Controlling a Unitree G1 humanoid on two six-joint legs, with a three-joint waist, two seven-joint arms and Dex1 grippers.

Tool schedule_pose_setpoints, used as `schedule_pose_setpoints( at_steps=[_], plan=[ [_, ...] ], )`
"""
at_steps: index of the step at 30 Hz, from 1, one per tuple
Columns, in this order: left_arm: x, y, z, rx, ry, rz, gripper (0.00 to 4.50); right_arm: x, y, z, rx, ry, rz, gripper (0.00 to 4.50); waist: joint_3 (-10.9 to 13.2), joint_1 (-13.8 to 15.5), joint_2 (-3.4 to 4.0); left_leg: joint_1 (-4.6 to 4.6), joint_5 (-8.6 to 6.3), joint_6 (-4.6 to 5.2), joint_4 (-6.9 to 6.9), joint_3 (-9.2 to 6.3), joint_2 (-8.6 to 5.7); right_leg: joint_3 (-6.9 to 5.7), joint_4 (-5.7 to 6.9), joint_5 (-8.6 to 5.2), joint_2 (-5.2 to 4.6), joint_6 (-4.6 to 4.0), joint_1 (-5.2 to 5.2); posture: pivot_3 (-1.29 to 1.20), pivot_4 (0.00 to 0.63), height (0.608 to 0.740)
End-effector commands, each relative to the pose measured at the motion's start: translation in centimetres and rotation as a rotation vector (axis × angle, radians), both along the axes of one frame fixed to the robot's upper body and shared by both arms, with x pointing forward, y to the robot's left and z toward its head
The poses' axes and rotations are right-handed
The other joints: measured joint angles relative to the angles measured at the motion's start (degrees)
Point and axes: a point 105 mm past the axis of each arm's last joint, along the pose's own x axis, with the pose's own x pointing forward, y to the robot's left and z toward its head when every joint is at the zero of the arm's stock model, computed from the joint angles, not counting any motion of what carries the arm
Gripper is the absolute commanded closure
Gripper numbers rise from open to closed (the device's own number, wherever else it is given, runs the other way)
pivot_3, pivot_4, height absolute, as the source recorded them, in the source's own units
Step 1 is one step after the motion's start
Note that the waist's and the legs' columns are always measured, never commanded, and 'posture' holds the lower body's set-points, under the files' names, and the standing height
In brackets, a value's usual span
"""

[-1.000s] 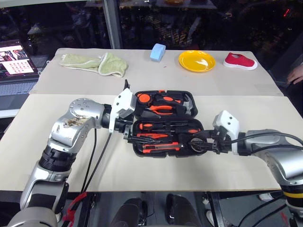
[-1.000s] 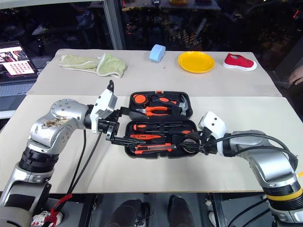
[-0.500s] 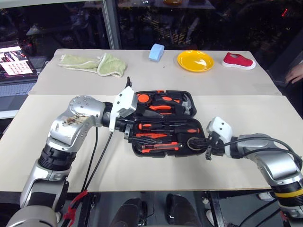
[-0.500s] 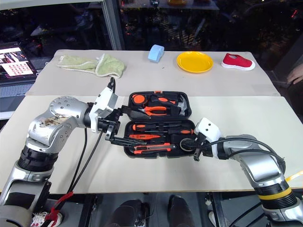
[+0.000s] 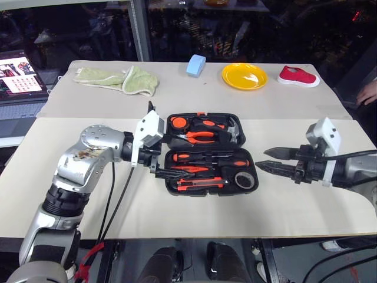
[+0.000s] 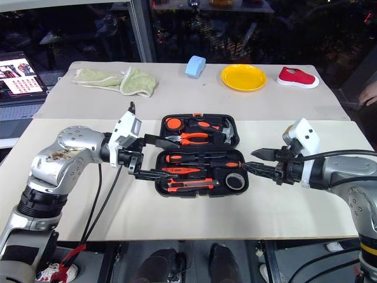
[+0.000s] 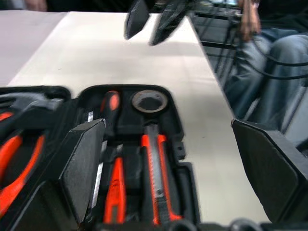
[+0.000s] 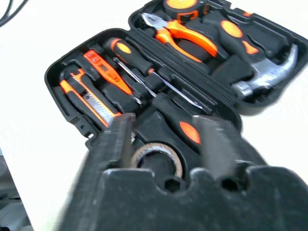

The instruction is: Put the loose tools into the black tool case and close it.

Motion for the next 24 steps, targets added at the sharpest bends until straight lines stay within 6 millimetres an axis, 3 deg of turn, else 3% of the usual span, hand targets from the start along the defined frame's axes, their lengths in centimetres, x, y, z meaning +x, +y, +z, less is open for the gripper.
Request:
schedule_pose_setpoints(
  at_steps=[1, 2, 3, 5, 6, 12, 13, 15, 16, 19, 24],
  plan=[
    [2.2, 2.9, -0.6, 0.007, -0.006, 0.187, 0.0, 1.2, -2.4, -0.3, 0.002, -0.048, -0.127, 0.84, 0.0, 0.0, 0.0, 0.0, 0.02, 0.04, 0.0, 0.0, 0.0, 0.01, 0.0, 0.0, 0.0, 0.0, 0.0, 0.0, 0.15, 0.732],
    [2.5, 3.4, -0.9, 0.012, 0.001, 0.216, 0.0, 1.3, -2.7, -0.8, 0.004, -0.045, -0.142, 1.04, 0.0, -0.01, 0.0, 0.0, 0.05, 0.08, 0.0, 0.01, 0.0, 0.01, 0.02, 0.0, 0.0, 0.0, 0.0, 0.0, 0.15, 0.732],
    [2.7, 3.9, -1.2, 0.019, 0.006, 0.242, 0.0, 1.4, -2.9, -1.3, 0.002, -0.042, -0.147, 0.93, 0.0, -0.01, 0.0, 0.0, 0.05, 0.09, 0.0, 0.01, 0.0, 0.01, 0.02, 0.0, 0.01, 0.0, -0.01, 0.0, 0.15, 0.732],
    [3.1, 4.8, -2.1, 0.042, 0.014, 0.287, 0.9, 1.5, -3.1, -2.1, 0.0, -0.038, -0.157, 1.76, 0.0, -0.04, 0.0, -0.01, 0.13, 0.22, -0.02, 0.02, 0.0, 0.01, 0.05, 0.0, 0.02, 0.0, -0.07, 0.0, 0.15, 0.732],
    [3.4, 5.3, -2.6, 0.055, 0.016, 0.311, 1.04, 1.7, -3.3, -2.5, 0.001, -0.036, -0.171, 1.89, 0.0, -0.07, 0.0, 0.0, 0.13, 0.22, -0.04, 0.02, 0.0, 0.01, 0.04, 0.0, 0.02, 0.0, -0.07, 0.0, 0.15, 0.732],
    [4.4, 7.4, -5.1, 0.118, 0.036, 0.419, 3.17, 3.2, -4.7, -4.8, -0.046, -0.038, -0.216, 3.99, 0.0, -0.1, 0.0, 0.04, 0.01, 0.0, -0.04, 0.04, 0.0, 0.02, 0.02, 0.0, 0.01, 0.0, -0.02, 0.0, 0.15, 0.732],
    [4.4, 7.4, -5.5, 0.127, 0.036, 0.42, 3.7, 3.5, -4.7, -5.1, -0.057, -0.041, -0.213, 4.42, 0.0, -0.11, 0.0, 0.03, 0.0, -0.02, -0.04, 0.04, 0.0, 0.02, 0.03, 0.0, 0.01, 0.0, -0.03, 0.0, 0.15, 0.732],
    [4.5, 7.4, -6.2, 0.148, 0.039, 0.42, 4.34, 4.0, -4.5, -5.6, -0.065, -0.045, -0.209, 4.5, 0.0, -0.12, 0.0, 0.03, 0.0, -0.02, -0.03, 0.05, 0.0, 0.02, 0.04, 0.0, 0.01, 0.0, -0.05, 0.0, 0.15, 0.732],
    [4.5, 7.2, -6.7, 0.169, 0.044, 0.419, 4.43, 4.4, -4.4, -5.9, -0.078, -0.05, -0.209, 4.5, 0.0, -0.12, 0.0, 0.03, 0.0, -0.02, -0.04, 0.05, 0.0, 0.02, 0.04, 0.0, 0.01, 0.0, -0.05, 0.0, 0.15, 0.732],
    [4.4, 6.4, -7.8, 0.197, 0.054, 0.403, 4.43, 5.4, -3.5, -6.3, -0.096, -0.066, -0.188, 4.5, 0.0, -0.13, 0.01, 0.04, 0.0, -0.03, -0.04, 0.07, -0.01, 0.02, 0.05, 0.01, 0.01, -0.01, -0.05, 0.0, 0.15, 0.732],
    [4.3, 4.5, -7.7, 0.161, 0.065, 0.362, 4.43, 5.9, -1.6, -6.7, -0.117, -0.074, -0.107, 4.5, 0.0, -0.07, 0.01, 0.0, 0.0, -0.02, -0.04, 0.06, -0.01, 0.02, 0.05, 0.01, 0.0, -0.01, -0.08, 0.0, 0.15, 0.732]
  ],
)
